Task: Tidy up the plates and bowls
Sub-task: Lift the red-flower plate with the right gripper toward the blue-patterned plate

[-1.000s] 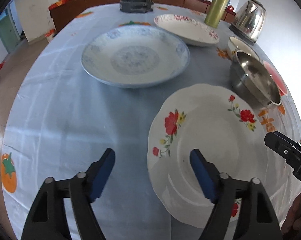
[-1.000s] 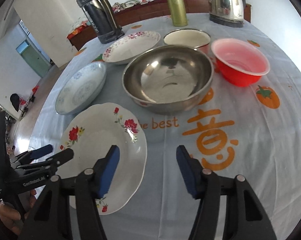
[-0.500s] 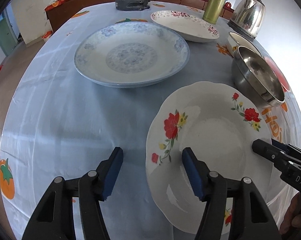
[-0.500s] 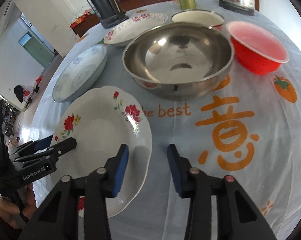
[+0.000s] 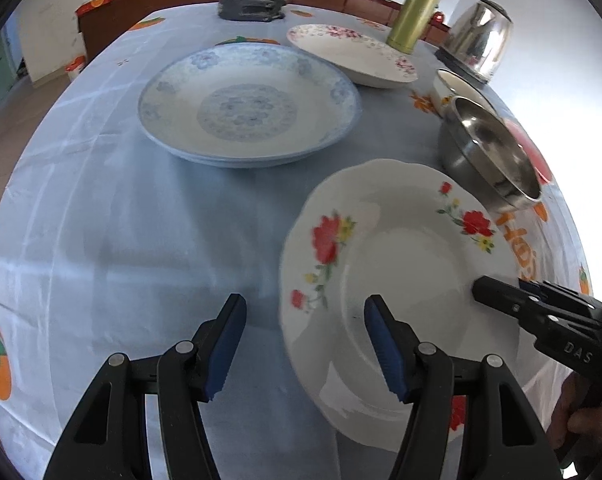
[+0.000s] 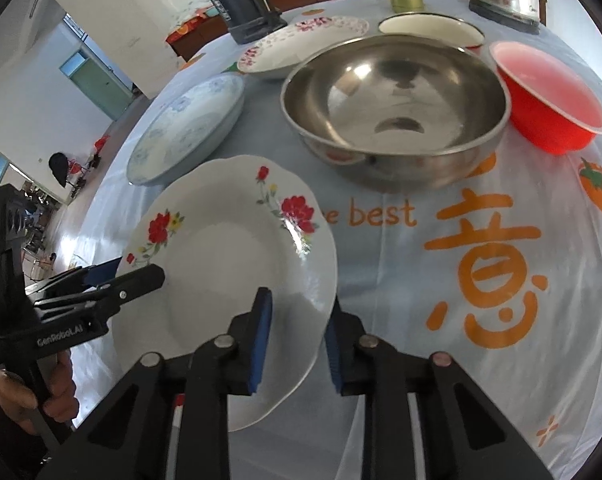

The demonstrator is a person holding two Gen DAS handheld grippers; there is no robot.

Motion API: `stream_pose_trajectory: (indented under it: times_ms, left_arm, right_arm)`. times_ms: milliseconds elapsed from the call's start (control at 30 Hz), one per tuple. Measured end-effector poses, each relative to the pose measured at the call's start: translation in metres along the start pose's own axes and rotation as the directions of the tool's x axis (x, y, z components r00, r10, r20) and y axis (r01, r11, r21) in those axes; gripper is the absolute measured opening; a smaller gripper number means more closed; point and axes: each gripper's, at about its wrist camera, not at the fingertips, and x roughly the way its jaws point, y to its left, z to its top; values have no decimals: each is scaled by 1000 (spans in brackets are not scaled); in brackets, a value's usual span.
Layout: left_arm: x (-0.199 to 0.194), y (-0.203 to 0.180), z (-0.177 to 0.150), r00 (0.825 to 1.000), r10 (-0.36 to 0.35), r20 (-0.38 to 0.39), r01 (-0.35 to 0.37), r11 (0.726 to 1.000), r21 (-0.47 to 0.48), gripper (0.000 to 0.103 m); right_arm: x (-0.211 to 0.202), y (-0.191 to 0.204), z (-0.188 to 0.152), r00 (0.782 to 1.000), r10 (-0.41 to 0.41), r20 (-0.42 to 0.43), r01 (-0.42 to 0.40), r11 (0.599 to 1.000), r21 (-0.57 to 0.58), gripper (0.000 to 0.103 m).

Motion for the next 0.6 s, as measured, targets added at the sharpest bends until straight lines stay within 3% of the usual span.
stream_pose_trajectory:
  times_ms: [167, 200, 233, 367, 600]
  left_arm:
    - [0, -6, 0, 1000, -12, 8, 12, 1000, -1, 63]
    - [0, -6, 0, 1000, -21, 10, 22, 1000, -3, 58]
    - [0, -6, 0, 999, -41, 10, 41, 999, -5, 47]
    - [-2, -3, 1, 999, -32, 6, 32, 999, -17, 40]
    - [-15, 9, 4, 999, -32, 18, 33, 997, -63, 37]
  right_arm:
    - [1, 4, -1, 1000, -23, 0, 23, 999, -27, 25]
    - [1, 5, -1, 1000, -30, -2, 30, 999, -38, 25]
    - [2, 6, -1, 999, -35, -4, 35, 998, -46, 25]
    - [1, 3, 0, 1000, -17, -13, 17, 1000, -19, 26]
    - [-11, 16, 5, 1000, 11, 13, -10, 999, -33, 26]
